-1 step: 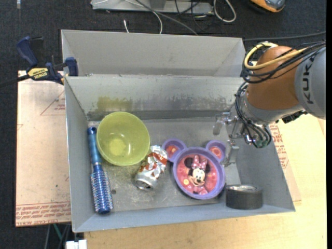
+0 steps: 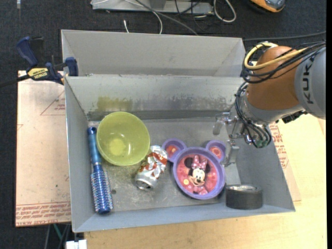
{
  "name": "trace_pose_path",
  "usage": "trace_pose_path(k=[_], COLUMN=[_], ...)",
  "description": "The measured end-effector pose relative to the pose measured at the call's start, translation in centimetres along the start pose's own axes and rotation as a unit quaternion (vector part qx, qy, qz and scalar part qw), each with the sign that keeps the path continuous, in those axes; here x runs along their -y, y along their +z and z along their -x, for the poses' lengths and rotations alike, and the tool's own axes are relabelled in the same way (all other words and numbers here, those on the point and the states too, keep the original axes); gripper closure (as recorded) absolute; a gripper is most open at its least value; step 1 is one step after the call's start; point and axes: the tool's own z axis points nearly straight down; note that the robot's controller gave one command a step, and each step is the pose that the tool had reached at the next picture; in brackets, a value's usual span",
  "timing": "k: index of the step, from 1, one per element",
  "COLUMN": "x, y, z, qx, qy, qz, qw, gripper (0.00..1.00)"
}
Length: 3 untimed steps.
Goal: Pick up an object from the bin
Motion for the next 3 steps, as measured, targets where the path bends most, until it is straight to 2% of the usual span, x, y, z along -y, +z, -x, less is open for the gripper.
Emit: trace_pose_path(k=[1, 2, 3], x=[-3.7, -5.4, -5.4], y=[7.8, 7.7, 7.6], z=[1.5, 1.3, 1.4], qx=[-0.0006, 0.0024, 0.0036], qy=[-0.123, -0.096, -0.096], qz=[0.001, 0.000, 0.000], qw=[0.9925, 0.9954, 0.9954], gripper=[0.00, 0.00, 1.00])
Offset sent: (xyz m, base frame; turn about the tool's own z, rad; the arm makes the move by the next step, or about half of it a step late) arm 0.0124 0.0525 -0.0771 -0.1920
